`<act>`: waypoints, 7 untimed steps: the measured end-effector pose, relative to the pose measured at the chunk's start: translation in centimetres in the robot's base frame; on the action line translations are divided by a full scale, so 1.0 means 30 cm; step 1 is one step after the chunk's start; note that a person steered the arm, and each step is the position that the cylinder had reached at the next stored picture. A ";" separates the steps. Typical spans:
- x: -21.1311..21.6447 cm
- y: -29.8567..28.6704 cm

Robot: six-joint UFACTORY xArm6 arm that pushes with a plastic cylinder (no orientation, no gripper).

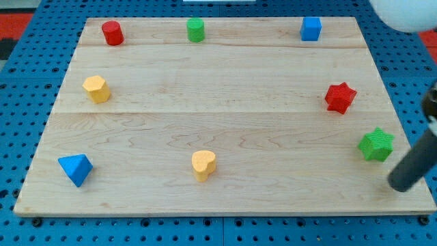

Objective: Move green star to the centre of the board

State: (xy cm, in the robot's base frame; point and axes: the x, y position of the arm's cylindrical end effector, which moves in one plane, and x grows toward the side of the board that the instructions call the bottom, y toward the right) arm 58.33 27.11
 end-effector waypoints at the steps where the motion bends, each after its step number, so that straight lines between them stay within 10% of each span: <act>1: -0.043 0.237; 7: -0.386 -0.821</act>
State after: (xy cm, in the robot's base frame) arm 46.74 2.47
